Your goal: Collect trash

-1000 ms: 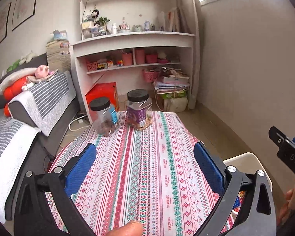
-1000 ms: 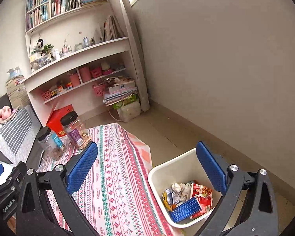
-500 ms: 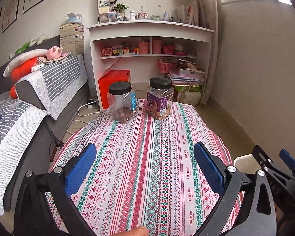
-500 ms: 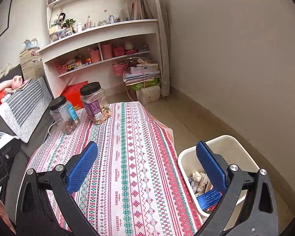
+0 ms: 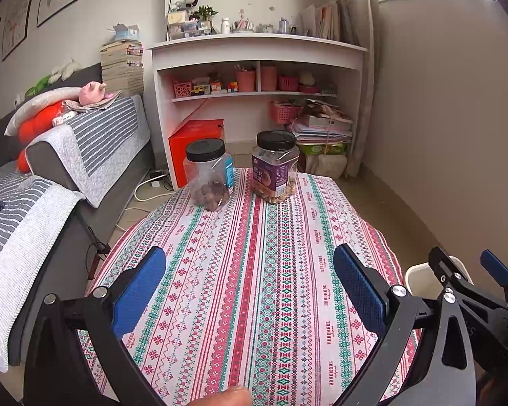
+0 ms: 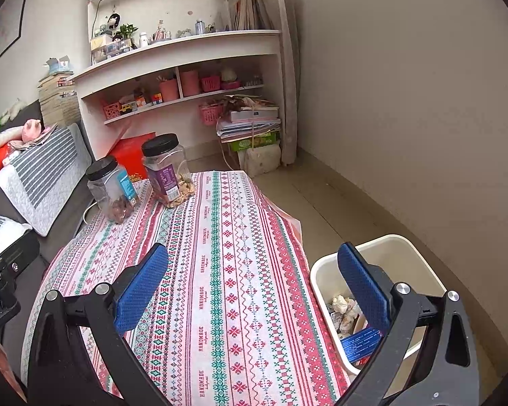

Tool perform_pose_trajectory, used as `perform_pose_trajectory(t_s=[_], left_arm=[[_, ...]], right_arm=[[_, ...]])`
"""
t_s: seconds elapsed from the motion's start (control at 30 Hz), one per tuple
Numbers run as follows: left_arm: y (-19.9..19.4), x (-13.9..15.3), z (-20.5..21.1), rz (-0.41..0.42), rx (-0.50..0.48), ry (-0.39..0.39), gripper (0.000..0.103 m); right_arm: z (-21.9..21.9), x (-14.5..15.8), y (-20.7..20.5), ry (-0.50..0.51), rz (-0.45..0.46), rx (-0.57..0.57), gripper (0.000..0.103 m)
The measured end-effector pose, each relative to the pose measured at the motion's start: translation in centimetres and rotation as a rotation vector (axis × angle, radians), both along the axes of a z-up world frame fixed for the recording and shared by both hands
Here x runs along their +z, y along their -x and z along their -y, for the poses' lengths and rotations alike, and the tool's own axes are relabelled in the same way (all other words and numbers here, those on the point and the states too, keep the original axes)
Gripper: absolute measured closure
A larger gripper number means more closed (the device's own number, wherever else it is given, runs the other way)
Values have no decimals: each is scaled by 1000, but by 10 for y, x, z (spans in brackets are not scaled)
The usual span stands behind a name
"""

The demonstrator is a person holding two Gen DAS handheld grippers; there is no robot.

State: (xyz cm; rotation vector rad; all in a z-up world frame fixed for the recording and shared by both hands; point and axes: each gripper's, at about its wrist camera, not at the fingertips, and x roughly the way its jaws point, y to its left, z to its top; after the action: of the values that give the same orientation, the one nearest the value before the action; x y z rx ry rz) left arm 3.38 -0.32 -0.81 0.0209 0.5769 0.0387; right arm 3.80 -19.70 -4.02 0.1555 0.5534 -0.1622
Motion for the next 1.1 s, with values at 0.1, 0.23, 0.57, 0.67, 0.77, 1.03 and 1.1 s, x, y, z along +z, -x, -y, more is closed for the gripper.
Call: perform_pose_trajectory(t_s=[0.1, 0.23, 0.57, 0.67, 0.77, 1.03, 1.1], left_arm=[[0, 1, 1, 1, -2, -1, 7], [1, 1, 0, 2, -1, -2, 7], [1, 0, -1, -6, -2, -3, 7], [1, -1, -2, -10, -2, -4, 7], [1, -3, -3, -14, -2, -3, 7], [-1, -6, -6, -26, -1, 1, 7], [0, -7, -6, -29, -2, 3, 7]], right_arm=[[-1, 1, 2, 14, 9, -1, 7], [1, 2, 4, 17, 16, -11, 7], [6, 2, 4, 10, 14, -20, 7], [7, 2, 4, 10, 12, -22, 7], [7, 1, 4, 11, 10, -22, 7], [6, 1, 4, 12, 7, -21, 7], [6, 1, 6, 11, 8, -21, 7]])
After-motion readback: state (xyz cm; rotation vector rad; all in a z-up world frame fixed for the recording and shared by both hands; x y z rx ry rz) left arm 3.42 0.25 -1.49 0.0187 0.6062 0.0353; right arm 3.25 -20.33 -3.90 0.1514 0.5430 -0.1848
